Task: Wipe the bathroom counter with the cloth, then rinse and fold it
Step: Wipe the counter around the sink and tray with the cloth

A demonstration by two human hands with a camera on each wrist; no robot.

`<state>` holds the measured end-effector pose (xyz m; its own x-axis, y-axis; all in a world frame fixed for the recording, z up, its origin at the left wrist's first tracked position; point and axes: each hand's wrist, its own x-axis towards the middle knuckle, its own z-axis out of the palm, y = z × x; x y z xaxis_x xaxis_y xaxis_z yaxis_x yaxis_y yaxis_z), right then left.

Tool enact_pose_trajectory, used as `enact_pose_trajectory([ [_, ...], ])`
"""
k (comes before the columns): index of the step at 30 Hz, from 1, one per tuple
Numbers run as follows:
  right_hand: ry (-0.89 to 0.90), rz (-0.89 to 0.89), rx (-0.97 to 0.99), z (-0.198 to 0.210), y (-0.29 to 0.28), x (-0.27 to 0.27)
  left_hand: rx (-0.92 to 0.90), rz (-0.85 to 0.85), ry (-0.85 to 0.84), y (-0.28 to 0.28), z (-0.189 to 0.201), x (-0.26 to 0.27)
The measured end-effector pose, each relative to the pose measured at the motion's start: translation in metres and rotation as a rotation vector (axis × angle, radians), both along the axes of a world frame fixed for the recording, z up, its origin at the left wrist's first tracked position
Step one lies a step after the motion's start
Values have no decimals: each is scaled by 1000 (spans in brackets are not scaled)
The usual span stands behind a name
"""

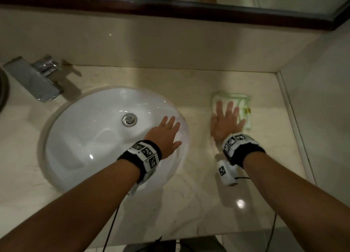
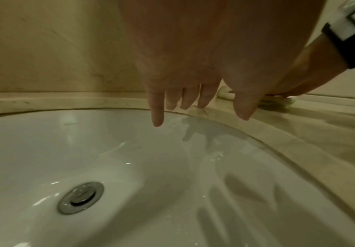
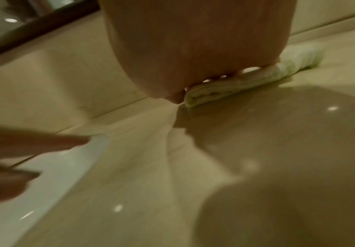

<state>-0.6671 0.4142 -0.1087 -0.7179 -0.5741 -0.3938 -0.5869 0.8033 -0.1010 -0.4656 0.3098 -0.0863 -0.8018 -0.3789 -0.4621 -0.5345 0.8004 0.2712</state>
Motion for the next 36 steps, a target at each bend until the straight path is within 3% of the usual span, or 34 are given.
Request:
enact_pose_trajectory([
  [5,-16,357,-29,-2,-22,82,15,79,3,-18,8,20],
  [11,-53,462,30,1,-17,60,28,98,25,-27,17,24],
  [20,-54,254,113,6,-2,-45,63,143,82,-9,27,-3],
  [26,-65,61,115,10,29,-110,-25,194,117,9,28,-34],
  [30,-38,31,62,5,31,-112,-19,186,64,11,22,-50],
  [36,-24,22,56,5,23,-107,-56,238,116,4,19,-57],
])
